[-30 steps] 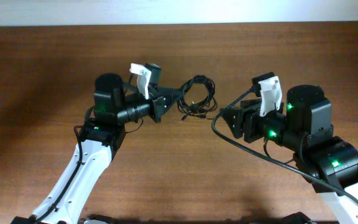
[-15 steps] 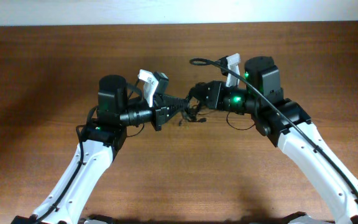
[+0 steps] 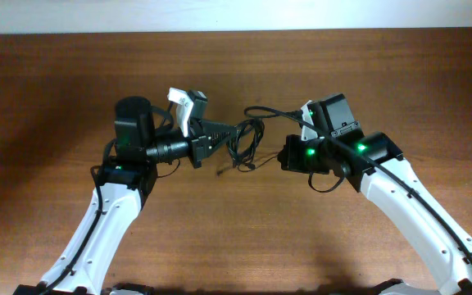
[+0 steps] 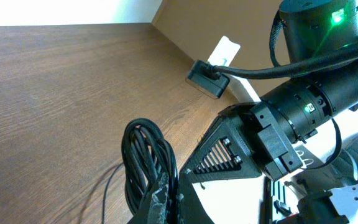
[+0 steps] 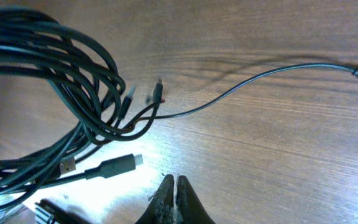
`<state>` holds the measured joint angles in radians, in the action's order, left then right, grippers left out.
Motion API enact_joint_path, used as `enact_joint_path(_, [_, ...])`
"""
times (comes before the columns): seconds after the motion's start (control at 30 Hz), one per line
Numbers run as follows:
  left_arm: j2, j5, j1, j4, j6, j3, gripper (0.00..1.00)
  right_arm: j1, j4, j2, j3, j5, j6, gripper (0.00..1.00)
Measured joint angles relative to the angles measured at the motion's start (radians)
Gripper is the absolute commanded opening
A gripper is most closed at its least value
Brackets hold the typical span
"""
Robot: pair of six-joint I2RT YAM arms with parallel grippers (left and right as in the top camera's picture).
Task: Untangle cables
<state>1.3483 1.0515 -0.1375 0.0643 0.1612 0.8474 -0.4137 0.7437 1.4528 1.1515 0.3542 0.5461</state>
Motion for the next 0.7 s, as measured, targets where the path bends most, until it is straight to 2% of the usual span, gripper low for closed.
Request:
enact_joint_path(0.03, [0.0, 0.0, 0.0, 0.0, 0.0, 0.0, 0.0, 0.0, -0.016, 0.0, 0.0, 0.001, -0.005, 0.36])
enact_joint_path(0.1, [0.0, 0.0, 0.0, -0.001, 0.0, 0.0, 0.0, 0.0, -0.109, 0.001, -0.005, 0.083, -0.006, 0.4])
enact_joint_path(0.13, [0.0, 0.001, 0.0, 0.0, 0.0, 0.0, 0.0, 0.0, -0.157, 0.002, -0.006, 0.149, -0.006, 0.49])
enact_joint_path(0.17, [0.0, 0.0, 0.0, 0.0, 0.0, 0.0, 0.0, 0.0, -0.181, 0.002, -0.005, 0.188, -0.007, 0.55])
enact_joint_path(0.23, [0.0, 0.001, 0.0, -0.001, 0.0, 0.0, 0.0, 0.0, -0.207, 0.002, -0.006, 0.237, 0.036, 0.54])
enact_joint_path(0.3, [0.0, 0.001, 0.0, -0.002, 0.001, 0.0, 0.0, 0.0, -0.29, 0.002, -0.008, 0.253, 0.185, 0.53])
enact_joint_path(0.37, [0.0, 0.005, 0.0, -0.001, 0.001, 0.0, 0.0, 0.0, -0.362, 0.002, -0.009, 0.248, 0.327, 0.47])
enact_joint_path(0.43, [0.0, 0.008, 0.0, -0.001, 0.001, 0.0, 0.0, 0.0, -0.363, 0.002, -0.009, 0.219, 0.424, 0.44])
enact_joint_path(0.7, [0.0, 0.006, 0.0, -0.006, 0.003, 0.0, 0.0, -0.023, -0.372, 0.065, -0.009, 0.207, 0.465, 0.45])
